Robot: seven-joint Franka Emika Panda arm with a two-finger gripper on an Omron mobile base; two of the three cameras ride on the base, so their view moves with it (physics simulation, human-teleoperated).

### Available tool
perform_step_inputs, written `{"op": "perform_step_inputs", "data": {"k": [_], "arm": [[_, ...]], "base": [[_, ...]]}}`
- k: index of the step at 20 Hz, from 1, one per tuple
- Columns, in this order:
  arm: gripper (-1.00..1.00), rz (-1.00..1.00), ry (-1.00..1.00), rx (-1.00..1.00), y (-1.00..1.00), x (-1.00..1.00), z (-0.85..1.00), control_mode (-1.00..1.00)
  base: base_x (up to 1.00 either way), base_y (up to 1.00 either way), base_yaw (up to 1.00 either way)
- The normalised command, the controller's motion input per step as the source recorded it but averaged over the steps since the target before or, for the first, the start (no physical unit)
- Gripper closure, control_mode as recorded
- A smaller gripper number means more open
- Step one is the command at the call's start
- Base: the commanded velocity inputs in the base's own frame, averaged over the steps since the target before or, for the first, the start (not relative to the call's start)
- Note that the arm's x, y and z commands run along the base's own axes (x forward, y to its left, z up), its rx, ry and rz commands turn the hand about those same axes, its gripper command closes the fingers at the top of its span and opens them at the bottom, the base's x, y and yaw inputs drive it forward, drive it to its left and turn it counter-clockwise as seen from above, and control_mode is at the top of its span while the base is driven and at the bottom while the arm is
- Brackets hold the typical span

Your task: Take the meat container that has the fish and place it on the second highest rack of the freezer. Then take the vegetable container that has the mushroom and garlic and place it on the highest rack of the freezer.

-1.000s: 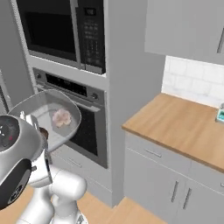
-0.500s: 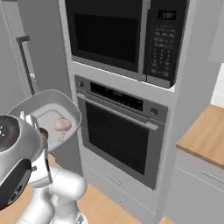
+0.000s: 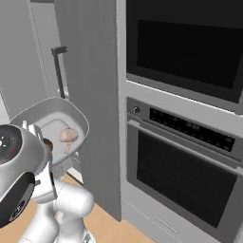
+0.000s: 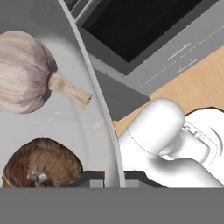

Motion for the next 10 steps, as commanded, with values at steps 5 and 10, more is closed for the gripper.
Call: {"op": "perform_step_inputs", "data": {"k": [5, 10], "arm": [[1.00, 0.00, 0.00, 0.00, 0.00, 0.00, 0.00, 1.00], [1.00, 0.00, 0.00, 0.00, 0.00, 0.00, 0.00, 1.00]], "base": [[0.33, 1.00, 0.07], [0.65, 0.96, 0.02]]}}
